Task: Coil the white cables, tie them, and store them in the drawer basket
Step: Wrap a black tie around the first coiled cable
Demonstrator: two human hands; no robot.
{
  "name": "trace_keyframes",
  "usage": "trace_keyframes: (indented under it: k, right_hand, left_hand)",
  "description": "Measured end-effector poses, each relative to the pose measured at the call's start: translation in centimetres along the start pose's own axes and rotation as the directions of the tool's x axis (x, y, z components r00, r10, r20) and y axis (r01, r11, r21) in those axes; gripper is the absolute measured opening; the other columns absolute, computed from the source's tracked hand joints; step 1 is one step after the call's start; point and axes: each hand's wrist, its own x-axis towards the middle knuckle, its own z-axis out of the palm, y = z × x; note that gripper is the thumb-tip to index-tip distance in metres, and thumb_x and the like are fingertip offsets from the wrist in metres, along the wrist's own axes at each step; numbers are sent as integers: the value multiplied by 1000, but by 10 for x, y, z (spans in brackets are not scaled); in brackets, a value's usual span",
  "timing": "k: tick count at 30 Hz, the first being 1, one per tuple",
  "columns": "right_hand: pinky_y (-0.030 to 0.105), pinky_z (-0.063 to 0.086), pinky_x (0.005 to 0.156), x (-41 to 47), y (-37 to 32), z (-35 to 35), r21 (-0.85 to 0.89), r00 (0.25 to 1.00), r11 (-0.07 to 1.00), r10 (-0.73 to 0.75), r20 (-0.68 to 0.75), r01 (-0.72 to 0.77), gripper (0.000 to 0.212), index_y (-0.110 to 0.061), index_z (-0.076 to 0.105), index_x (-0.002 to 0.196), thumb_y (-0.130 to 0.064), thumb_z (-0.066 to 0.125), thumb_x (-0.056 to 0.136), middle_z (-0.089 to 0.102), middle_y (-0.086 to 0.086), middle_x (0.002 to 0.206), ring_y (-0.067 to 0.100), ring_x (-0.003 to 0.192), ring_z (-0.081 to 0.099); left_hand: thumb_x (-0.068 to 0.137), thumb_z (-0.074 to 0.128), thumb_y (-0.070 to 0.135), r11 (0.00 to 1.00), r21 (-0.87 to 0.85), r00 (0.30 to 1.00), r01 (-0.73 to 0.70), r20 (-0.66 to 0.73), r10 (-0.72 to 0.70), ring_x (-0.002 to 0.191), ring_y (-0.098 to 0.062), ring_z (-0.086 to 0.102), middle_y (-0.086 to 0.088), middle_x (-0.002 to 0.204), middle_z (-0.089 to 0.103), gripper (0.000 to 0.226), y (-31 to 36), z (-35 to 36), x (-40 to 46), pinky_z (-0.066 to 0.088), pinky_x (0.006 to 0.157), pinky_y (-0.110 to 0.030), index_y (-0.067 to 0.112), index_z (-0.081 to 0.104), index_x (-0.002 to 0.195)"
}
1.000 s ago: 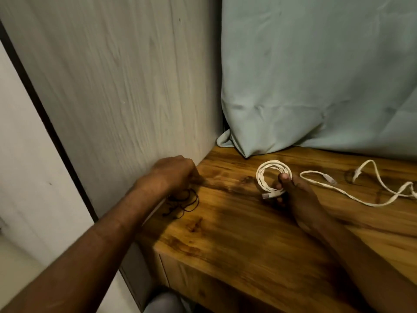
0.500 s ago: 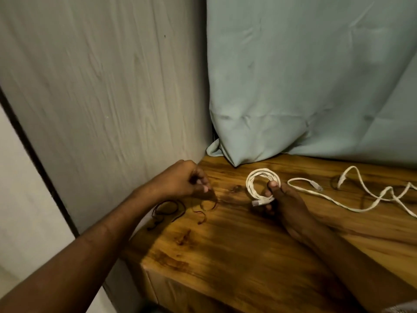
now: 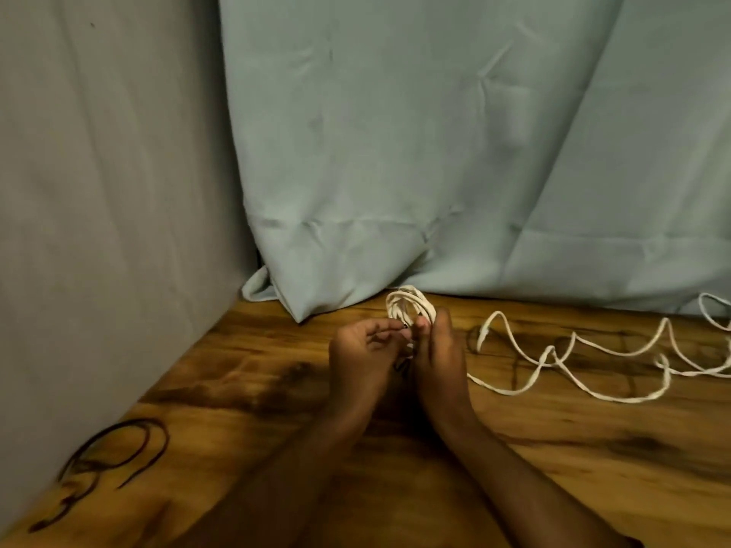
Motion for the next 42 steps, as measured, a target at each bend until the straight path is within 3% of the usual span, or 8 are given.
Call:
trace_keyframes:
  k: [5, 9, 12, 15, 20, 29, 35, 42]
  right_hand:
    - [38, 43, 62, -1, -1, 6, -21, 997, 998, -59, 51, 60, 30, -15, 47, 101, -43, 35, 105, 60, -4, 82, 17, 73, 59]
    - [27, 45, 60, -4, -5, 8, -35, 985, 996, -76, 158, 82, 14, -15, 48, 105, -28, 44, 109, 62, -6, 83, 4, 72, 59]
    - [40, 48, 64, -6, -7, 7, -26, 977, 994, -96, 190, 103, 19, -12, 51, 110, -30, 43, 110, 66, 1, 89, 16, 77, 63]
    - [27, 46, 61, -6, -8, 5, 31, 973, 994, -114, 202, 110, 17, -16, 50, 112, -31, 42, 111, 64, -10, 87, 4, 75, 61]
    - [10, 46, 95, -6, -8, 4, 143, 962, 990, -50, 268, 11, 43, -20, 42, 152, -31, 42, 111, 57, -31, 126, -20, 112, 57]
    - [-1, 38, 91, -5, -13, -8, 217, 947, 974, -11, 320, -62, 49, -33, 29, 156, -20, 45, 111, 46, -41, 129, -32, 112, 49]
    - [46, 52, 108, -5, -5, -5, 242, 980, 966, 48, 192, -95, 42, -34, 52, 148, -41, 49, 106, 66, -16, 136, 9, 127, 63]
    - [49, 56, 102, -4, -5, -10, 237, 991, 965, 98, 87, -116, 43, -33, 60, 143, -44, 48, 103, 71, -12, 129, 9, 120, 67]
  left_hand:
    - [85, 74, 1, 988, -141, 996, -68, -66, 59, 76, -17, 76, -5, 88, 78, 21, 0, 0, 2, 58, 65, -23, 6, 67, 104]
    - [84, 71, -6, 958, -285, 995, 6, -95, -35, 57, -11, 70, -3, 77, 78, 37, 9, -4, 7, 54, 54, -20, 10, 49, 108]
    - [86, 67, -9, 903, -423, 993, 80, -44, -109, 45, -10, 59, -3, 67, 73, 38, 14, -5, 9, 49, 44, -19, 12, 45, 108]
    - [86, 67, -7, 852, -501, 985, 150, 6, -170, 43, -7, 54, -11, 75, 68, 35, 14, -6, 8, 42, 38, -16, 12, 47, 108]
    - [87, 67, -5, 873, -464, 984, 152, -12, -178, 37, -5, 48, -4, 59, 62, 50, 6, -9, 9, 39, 37, -15, -13, 44, 130]
    - [82, 75, 0, 937, -313, 987, 154, 9, -159, 41, -10, 53, -12, 86, 75, 43, 5, -13, 8, 44, 40, -22, 15, 42, 106]
    - [80, 82, 10, 962, -220, 987, 158, 56, -150, 46, -11, 62, -10, 85, 78, 46, 5, -12, 1, 48, 42, -26, 13, 46, 108]
    - [80, 79, 4, 988, -149, 992, 51, 123, -32, 40, -19, 53, -16, 83, 77, 43, 7, -15, 6, 42, 42, -25, 12, 45, 103]
